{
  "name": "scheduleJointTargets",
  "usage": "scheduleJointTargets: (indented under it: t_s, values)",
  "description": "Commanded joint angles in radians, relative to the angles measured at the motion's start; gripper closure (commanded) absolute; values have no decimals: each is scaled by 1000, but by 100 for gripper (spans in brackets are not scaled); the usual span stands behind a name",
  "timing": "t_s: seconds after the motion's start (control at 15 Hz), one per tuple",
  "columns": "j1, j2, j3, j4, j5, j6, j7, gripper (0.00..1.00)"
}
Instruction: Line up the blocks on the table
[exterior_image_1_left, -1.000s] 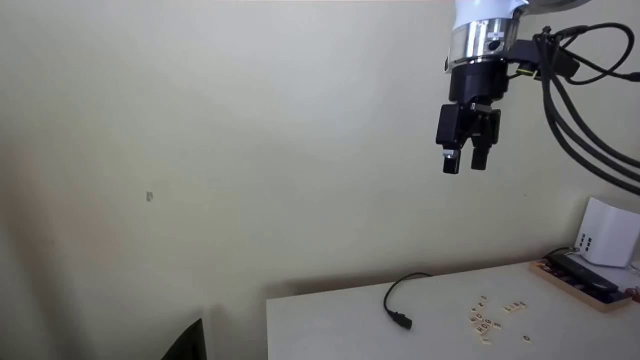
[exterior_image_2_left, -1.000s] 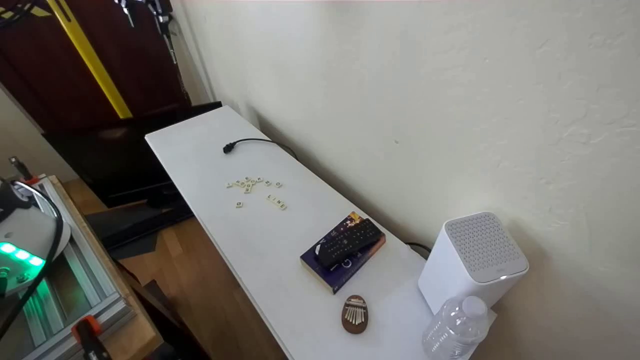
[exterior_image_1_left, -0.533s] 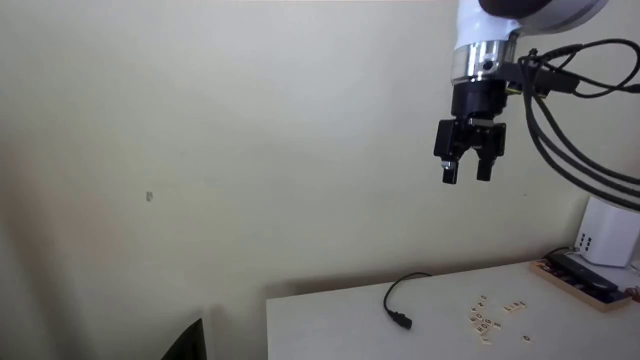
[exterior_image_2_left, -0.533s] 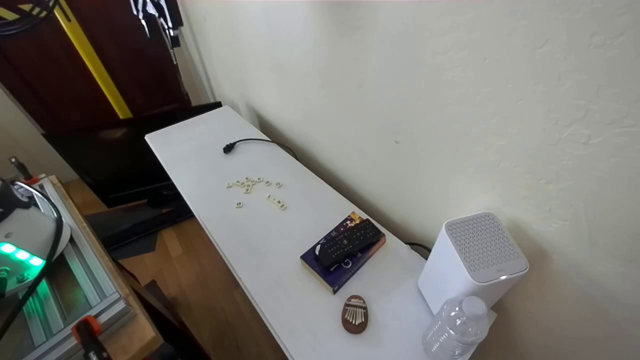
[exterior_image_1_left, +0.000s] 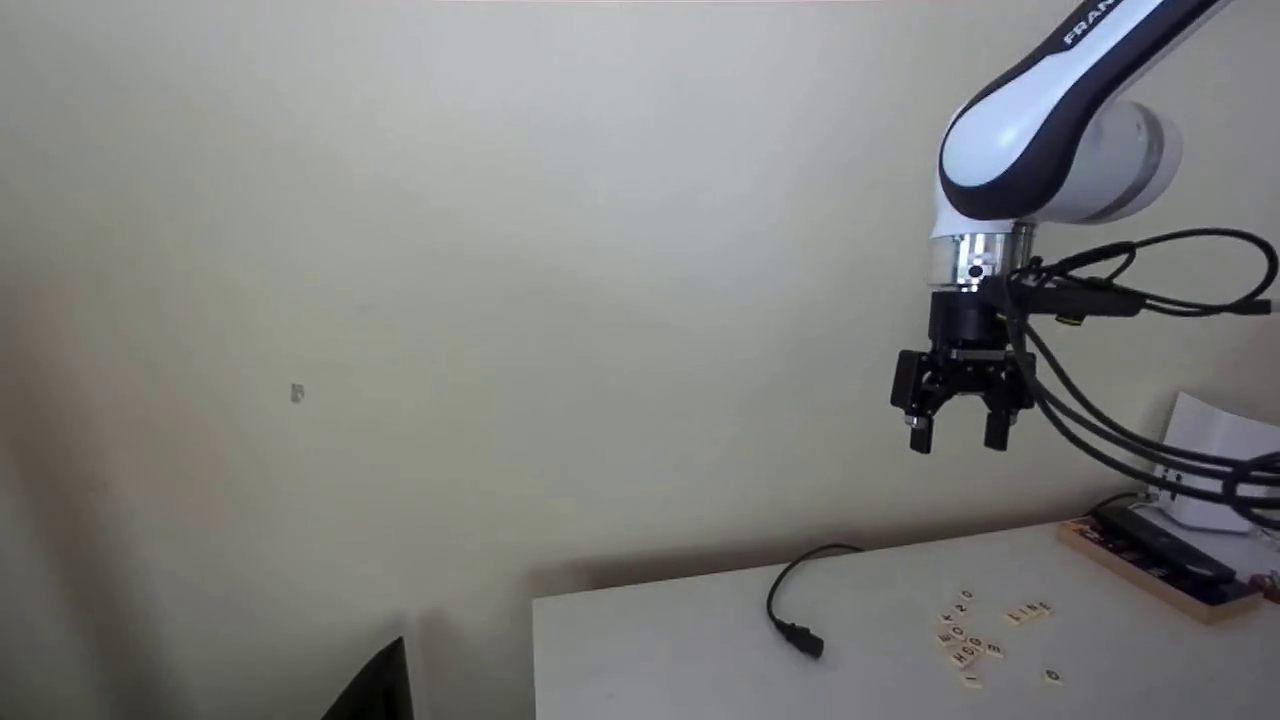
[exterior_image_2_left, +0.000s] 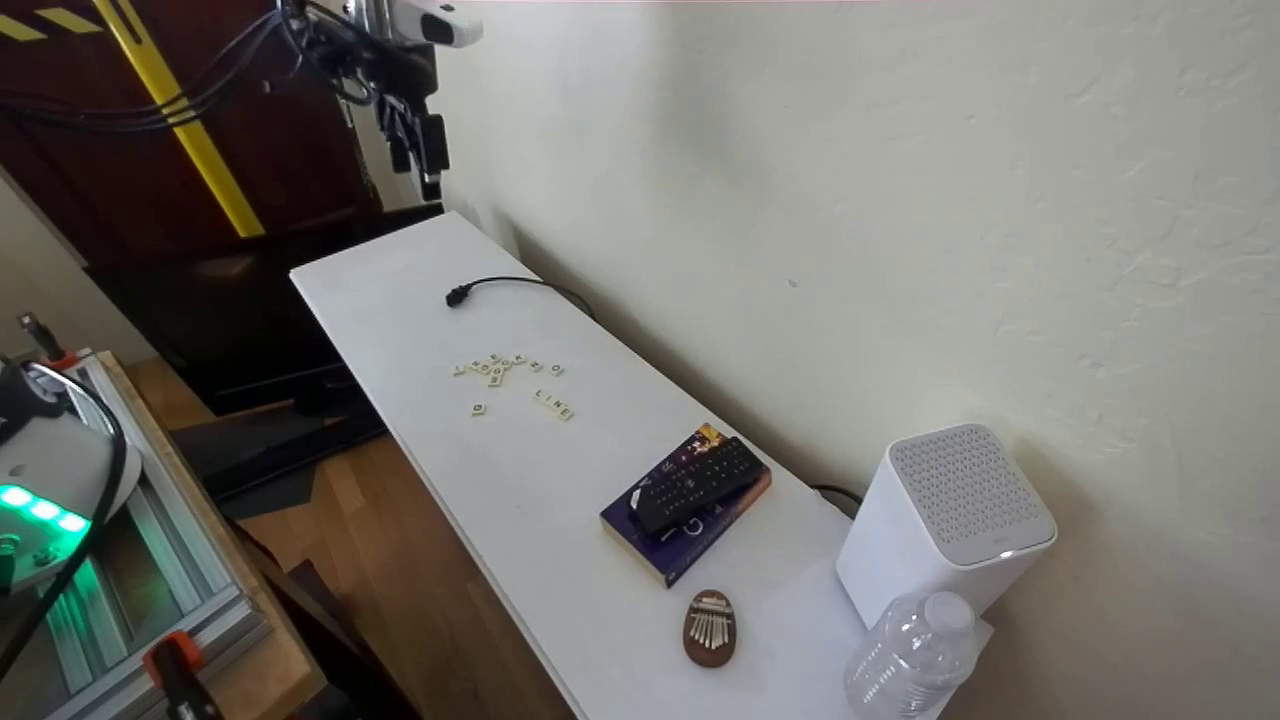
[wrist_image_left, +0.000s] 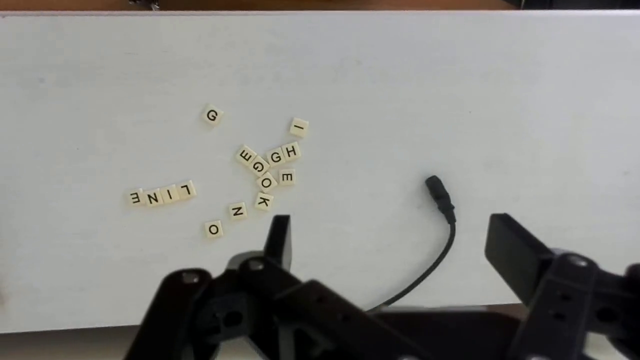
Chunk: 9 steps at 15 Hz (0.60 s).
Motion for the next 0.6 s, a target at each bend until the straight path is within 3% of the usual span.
scheduleJointTargets:
  t_s: [0.0,0.53]
  values:
    - [-4,57,-8,-13,-25,72,-10,0]
    - [-31,74,-60,-115,-44,239,1,0]
